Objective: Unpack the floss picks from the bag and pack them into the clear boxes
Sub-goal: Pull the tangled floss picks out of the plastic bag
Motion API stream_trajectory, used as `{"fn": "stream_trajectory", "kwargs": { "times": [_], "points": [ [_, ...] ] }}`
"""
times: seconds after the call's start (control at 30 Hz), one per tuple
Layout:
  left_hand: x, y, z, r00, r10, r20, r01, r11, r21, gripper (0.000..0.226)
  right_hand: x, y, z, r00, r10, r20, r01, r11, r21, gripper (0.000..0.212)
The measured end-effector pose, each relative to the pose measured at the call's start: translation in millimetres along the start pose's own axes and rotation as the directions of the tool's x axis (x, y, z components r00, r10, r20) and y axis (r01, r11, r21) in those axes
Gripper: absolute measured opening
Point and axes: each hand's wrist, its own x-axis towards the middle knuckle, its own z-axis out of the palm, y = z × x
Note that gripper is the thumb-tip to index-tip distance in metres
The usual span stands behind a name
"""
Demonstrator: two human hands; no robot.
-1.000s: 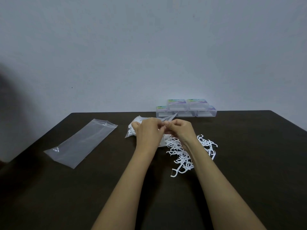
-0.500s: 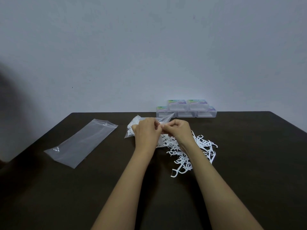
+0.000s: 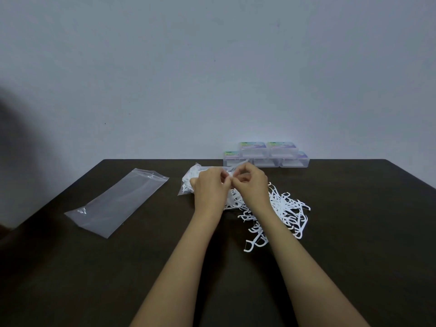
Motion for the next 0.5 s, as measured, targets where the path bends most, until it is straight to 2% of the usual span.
{"fn": "stream_trajectory", "kwargs": {
  "times": [0.13, 0.5],
  "points": [
    [-0.3, 0.6, -1.2, 0.998, -0.001, -0.060, 0.000, 1.000, -0.012, 0.016, -1.0, -1.9, 6.3, 0.998, -0.054, -0.029, 0.048, 0.984, -0.174, 0.016],
    [2.1, -1.1, -0.2, 0.999, 0.000, -0.053, -0.002, 0.999, -0.040, 0.016, 0.8, -3.2, 0.8, 0.995, -0.088, 0.054, 0.101, 0.922, -0.374, 0.022]
  ]
}}
